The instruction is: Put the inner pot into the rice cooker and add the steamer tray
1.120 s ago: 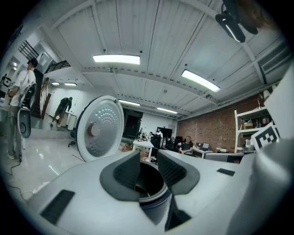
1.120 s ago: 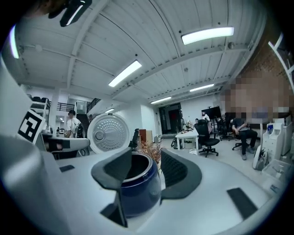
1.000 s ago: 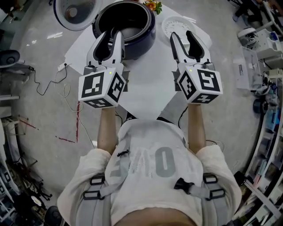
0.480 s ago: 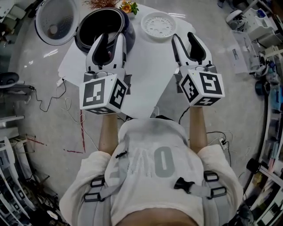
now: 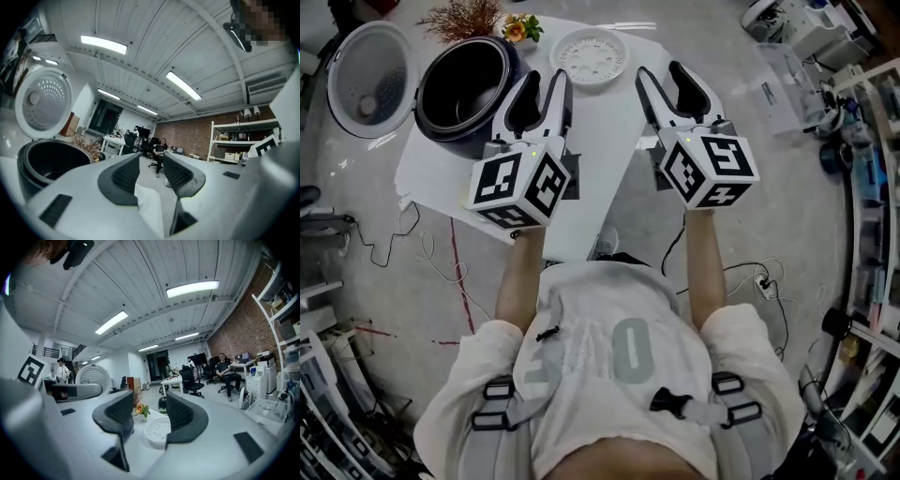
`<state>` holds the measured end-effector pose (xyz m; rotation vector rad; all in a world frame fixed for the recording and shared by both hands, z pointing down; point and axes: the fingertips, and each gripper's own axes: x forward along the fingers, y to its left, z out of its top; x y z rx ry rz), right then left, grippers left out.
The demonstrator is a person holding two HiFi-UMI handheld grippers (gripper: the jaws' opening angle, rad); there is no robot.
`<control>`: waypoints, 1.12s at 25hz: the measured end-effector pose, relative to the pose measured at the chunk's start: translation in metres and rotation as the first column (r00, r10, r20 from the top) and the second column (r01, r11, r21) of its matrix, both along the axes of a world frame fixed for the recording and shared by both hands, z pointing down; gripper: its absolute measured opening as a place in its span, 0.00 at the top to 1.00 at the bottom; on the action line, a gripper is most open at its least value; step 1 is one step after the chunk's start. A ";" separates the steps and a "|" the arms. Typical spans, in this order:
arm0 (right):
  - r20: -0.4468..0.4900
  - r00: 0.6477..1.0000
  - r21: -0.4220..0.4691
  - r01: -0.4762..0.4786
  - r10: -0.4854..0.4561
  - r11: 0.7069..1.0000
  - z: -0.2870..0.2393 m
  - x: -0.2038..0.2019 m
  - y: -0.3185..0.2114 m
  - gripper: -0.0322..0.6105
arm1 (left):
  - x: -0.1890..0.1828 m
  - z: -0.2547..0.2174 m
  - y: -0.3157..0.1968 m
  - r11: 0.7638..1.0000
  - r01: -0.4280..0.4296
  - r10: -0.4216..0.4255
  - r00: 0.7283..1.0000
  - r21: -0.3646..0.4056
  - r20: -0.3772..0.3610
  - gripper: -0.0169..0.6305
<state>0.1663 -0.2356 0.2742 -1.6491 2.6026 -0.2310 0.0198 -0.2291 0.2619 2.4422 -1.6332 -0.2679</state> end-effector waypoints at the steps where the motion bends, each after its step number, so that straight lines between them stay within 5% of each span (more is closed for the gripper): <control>1: -0.008 1.000 -0.010 0.016 -0.016 1.000 0.005 0.000 -0.005 0.60 | 0.003 0.009 -0.007 1.000 0.009 -0.009 1.000 -0.020 -0.015 0.75; 7: -0.156 0.987 -0.074 0.019 -0.030 0.997 0.051 0.009 -0.054 0.59 | 0.003 0.085 -0.060 0.976 0.115 -0.128 0.990 -0.186 -0.059 0.69; 16: -0.247 0.966 -0.255 0.006 -0.072 0.967 0.157 0.002 -0.181 0.59 | -0.025 0.210 -0.152 0.864 0.245 -0.295 0.954 -0.440 -0.049 0.66; 20: -0.268 0.961 -0.324 -0.020 -0.072 0.946 0.204 -0.003 -0.229 0.60 | -0.025 0.259 -0.180 0.821 0.275 -0.300 0.953 -0.499 0.031 0.66; 24: -0.312 0.948 -0.372 -0.058 -0.066 0.926 0.243 -0.003 -0.255 0.62 | -0.025 0.287 -0.189 0.776 0.288 -0.335 0.942 -0.561 0.020 0.66; 28: -0.357 0.933 -0.399 -0.104 -0.050 0.911 0.265 0.001 -0.272 0.64 | -0.025 0.297 -0.200 0.763 0.290 -0.350 0.937 -0.578 0.008 0.66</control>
